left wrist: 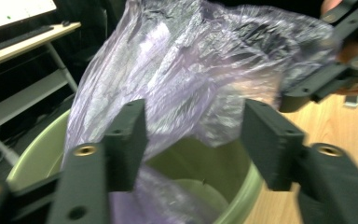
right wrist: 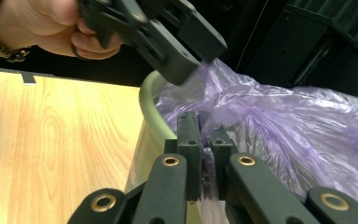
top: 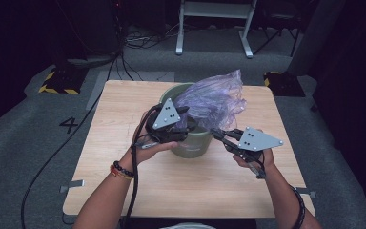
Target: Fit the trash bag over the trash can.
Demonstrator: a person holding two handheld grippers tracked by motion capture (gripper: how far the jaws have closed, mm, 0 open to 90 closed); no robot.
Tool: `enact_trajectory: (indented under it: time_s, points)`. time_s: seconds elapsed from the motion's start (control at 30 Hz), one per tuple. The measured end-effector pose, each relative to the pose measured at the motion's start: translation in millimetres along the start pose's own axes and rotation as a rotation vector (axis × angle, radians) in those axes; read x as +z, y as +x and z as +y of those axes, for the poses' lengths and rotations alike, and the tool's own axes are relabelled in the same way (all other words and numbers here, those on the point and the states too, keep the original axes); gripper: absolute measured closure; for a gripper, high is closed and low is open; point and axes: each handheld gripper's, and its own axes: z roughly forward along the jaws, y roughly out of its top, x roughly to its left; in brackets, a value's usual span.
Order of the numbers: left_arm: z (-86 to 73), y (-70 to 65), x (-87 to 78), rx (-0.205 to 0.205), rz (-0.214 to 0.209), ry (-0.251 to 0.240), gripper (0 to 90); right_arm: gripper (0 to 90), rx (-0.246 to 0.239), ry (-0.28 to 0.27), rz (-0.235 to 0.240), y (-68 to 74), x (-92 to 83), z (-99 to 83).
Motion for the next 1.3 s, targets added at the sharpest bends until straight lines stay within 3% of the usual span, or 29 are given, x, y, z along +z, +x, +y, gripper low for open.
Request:
enact_trajectory:
  time_s: [0.13, 0.23, 0.43, 0.47, 0.5, 0.63, 0.77, 0.83, 0.97, 1.1, 1.3]
  points:
    - [-4.0, -2.6, 2.6, 0.049, 0.001, 0.01, 75.8, 86.3, 0.006, -0.007, 0.01, 4.0, -1.3, -2.2]
    - [-6.9, -3.5, 1.8, 0.062, -0.002, 0.013, 88.1, 85.5, 0.015, -0.016, 0.007, 5.5, -3.0, -3.8]
    - [-12.8, -0.8, -4.2, 0.042, -0.01, -0.001, 89.9, 85.8, 0.03, -0.025, 0.005, 9.4, -4.3, -7.1]
    - [-13.2, -0.2, -5.2, 0.03, -0.024, -0.006, 89.5, 86.9, 0.033, -0.027, 0.008, 10.4, -4.2, -7.6]
    - [-13.1, -0.1, -5.9, 0.017, -0.028, -0.011, 82.4, 87.8, 0.031, -0.027, 0.012, 11.5, -3.6, -8.0]
    - [-9.0, -2.5, -7.4, -0.031, -0.024, -0.042, 45.7, 89.1, 0.027, -0.02, 0.031, 17.4, 1.0, -10.4]
    - [-3.0, -8.9, -4.6, -0.033, -0.056, -0.077, 29.2, 89.1, 0.018, -0.005, 0.045, 22.1, 6.5, -11.9]
    - [0.0, -14.6, -1.2, -0.011, -0.085, -0.087, 26.2, 88.8, 0.01, 0.005, 0.047, 24.8, 9.1, -12.2]
    - [6.2, -26.6, 9.9, 0.008, -0.116, -0.055, 25.2, 87.2, -0.011, 0.028, 0.048, 29.3, 13.6, -13.1]
    - [11.6, -30.4, 18.8, -0.006, -0.119, -0.032, 25.8, 84.4, -0.039, 0.049, 0.056, 34.8, 16.6, -13.5]
    - [13.0, -32.4, 27.9, 0.031, -0.086, 0.016, 48.5, 82.5, -0.087, 0.065, 0.047, 41.7, 17.7, -11.6]
